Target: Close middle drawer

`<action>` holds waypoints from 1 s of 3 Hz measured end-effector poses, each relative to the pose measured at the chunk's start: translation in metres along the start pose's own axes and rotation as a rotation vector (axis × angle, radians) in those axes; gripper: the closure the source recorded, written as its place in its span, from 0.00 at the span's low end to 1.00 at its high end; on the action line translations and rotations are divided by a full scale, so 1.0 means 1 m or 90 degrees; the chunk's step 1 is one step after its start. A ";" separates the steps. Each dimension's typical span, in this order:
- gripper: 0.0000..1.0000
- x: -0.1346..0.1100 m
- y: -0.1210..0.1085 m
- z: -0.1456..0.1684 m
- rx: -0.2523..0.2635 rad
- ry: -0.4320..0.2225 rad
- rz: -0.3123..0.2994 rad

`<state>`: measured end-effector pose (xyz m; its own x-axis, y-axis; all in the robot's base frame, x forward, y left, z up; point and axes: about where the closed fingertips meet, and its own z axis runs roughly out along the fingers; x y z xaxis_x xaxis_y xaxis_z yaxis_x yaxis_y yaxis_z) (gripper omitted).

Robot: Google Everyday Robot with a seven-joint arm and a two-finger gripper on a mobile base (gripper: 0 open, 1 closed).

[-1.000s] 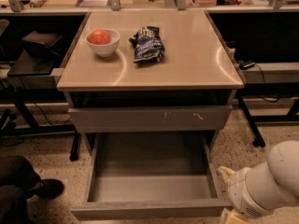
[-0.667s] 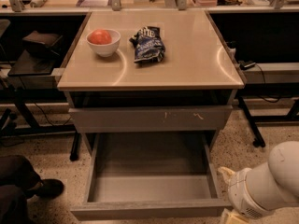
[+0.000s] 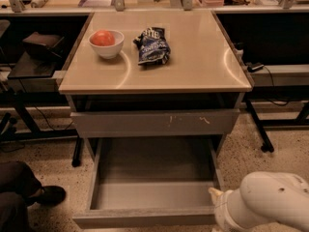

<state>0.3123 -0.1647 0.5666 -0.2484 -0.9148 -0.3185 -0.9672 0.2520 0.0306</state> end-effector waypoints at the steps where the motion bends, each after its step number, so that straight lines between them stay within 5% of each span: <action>1: 0.00 0.015 0.006 0.068 -0.026 -0.014 -0.002; 3: 0.00 0.031 0.019 0.073 -0.037 -0.033 0.011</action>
Offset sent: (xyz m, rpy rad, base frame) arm -0.0063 0.0053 -0.0536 0.0153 0.0292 0.0152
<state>0.2905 -0.1655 0.4883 -0.2629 -0.8928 -0.3658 -0.9648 0.2471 0.0903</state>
